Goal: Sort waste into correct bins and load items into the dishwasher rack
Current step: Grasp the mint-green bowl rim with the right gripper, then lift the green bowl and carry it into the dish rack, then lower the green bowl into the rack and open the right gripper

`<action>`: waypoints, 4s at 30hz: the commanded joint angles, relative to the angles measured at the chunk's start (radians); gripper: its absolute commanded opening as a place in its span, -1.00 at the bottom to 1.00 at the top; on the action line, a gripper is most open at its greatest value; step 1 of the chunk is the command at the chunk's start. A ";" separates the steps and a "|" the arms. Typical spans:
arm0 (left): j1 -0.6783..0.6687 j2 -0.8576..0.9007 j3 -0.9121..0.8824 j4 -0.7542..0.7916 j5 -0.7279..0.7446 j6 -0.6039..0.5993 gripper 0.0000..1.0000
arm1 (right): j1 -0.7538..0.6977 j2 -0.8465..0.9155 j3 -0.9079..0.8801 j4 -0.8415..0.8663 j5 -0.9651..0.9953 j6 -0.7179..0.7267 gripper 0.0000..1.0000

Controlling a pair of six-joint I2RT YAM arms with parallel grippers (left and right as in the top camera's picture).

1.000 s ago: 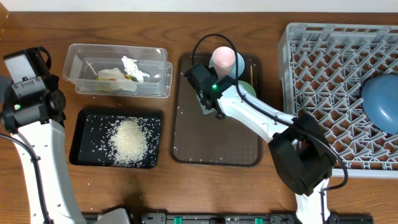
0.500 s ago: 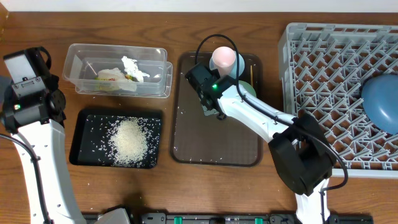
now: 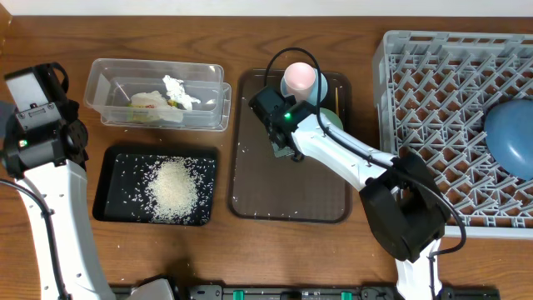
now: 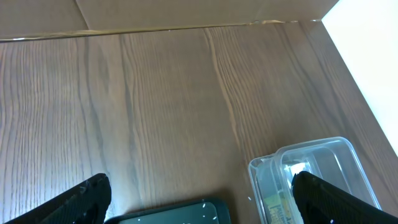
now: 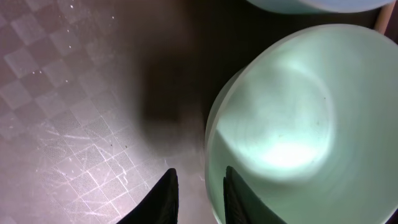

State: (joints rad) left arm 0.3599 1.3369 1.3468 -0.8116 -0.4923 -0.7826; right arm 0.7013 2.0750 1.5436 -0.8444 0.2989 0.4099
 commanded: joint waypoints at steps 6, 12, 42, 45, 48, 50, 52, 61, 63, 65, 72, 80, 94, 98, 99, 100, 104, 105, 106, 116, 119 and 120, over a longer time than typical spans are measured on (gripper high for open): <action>0.005 0.002 0.003 -0.003 -0.002 -0.005 0.90 | 0.013 0.006 -0.007 -0.005 -0.021 0.018 -0.65; 0.005 0.002 0.003 -0.003 -0.002 -0.004 0.89 | 0.013 0.006 -0.007 -0.021 -0.027 0.023 -0.65; 0.005 0.002 0.003 -0.003 -0.002 -0.004 0.89 | -0.161 -0.390 0.109 -0.189 -0.176 0.023 -0.98; 0.005 0.002 0.003 -0.003 -0.002 -0.004 0.89 | -0.300 -0.509 0.109 -0.249 -0.294 0.019 -0.98; 0.005 0.002 0.003 -0.003 -0.002 -0.004 0.89 | -0.460 -0.599 0.105 -0.330 -0.450 -0.026 -0.98; 0.005 0.002 0.003 -0.003 -0.002 -0.005 0.89 | -0.573 -0.652 0.090 -0.377 -0.547 -0.077 -0.98; 0.005 0.002 0.003 -0.003 -0.002 -0.004 0.90 | -0.651 -0.682 0.070 -0.403 -0.610 -0.115 -0.98; 0.005 0.002 0.003 -0.003 -0.002 -0.005 0.89 | -0.950 -0.758 -0.175 -0.401 -0.963 -0.273 -0.98; 0.005 0.002 0.003 -0.003 -0.002 -0.004 0.89 | -1.004 -0.757 -0.238 -0.357 -1.061 -0.299 -0.98; 0.005 0.002 0.003 -0.003 -0.002 -0.004 0.89 | -1.056 -0.757 -0.296 -0.306 -1.130 -0.306 -0.98; 0.005 0.002 0.003 -0.003 -0.002 -0.005 0.89 | -1.241 -0.743 -0.443 -0.217 -1.336 -0.388 -0.98; 0.005 0.002 0.003 -0.003 -0.002 -0.005 0.89 | -1.296 -0.729 -0.566 -0.205 -1.388 -0.468 -0.98; 0.005 0.002 0.003 -0.003 -0.002 -0.005 0.89 | -1.345 -0.727 -0.588 -0.146 -1.283 -0.403 -0.98; 0.005 0.002 0.003 -0.003 -0.002 -0.004 0.89 | -1.376 -0.727 -0.588 -0.118 -1.229 -0.381 -0.98; 0.005 0.002 0.003 -0.003 -0.002 -0.004 0.89 | -1.382 -0.727 -0.588 -0.116 -1.211 -0.373 -0.98; 0.005 0.002 0.003 -0.003 -0.002 -0.005 0.90 | -1.386 -0.727 -0.587 -0.112 -1.192 -0.365 -0.98; 0.005 0.002 0.003 -0.003 -0.002 -0.005 0.89 | -1.390 -0.727 -0.585 -0.109 -1.159 -0.362 -0.97; 0.005 0.002 0.003 -0.003 -0.002 -0.005 0.89 | -1.390 -0.727 -0.582 -0.109 -1.157 -0.362 -0.97; 0.005 0.002 0.003 -0.003 -0.002 -0.005 0.89 | -1.390 -0.727 -0.578 -0.109 -1.155 -0.361 -0.98; 0.005 0.002 0.003 -0.003 -0.002 -0.004 0.90 | -1.390 -0.730 -0.410 -0.236 -0.898 -0.307 -0.67; 0.005 0.002 0.003 -0.003 -0.002 -0.005 0.89 | -1.390 -0.730 -0.362 -0.273 -0.863 -0.290 -0.33; 0.005 0.002 0.003 -0.003 -0.002 -0.004 0.89 | -1.390 -0.730 -0.350 -0.281 -0.863 -0.290 -0.27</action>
State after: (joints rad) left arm 0.3599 1.3369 1.3468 -0.8116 -0.4923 -0.7822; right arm -0.6769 1.3380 1.1446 -1.1118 -0.6632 0.1017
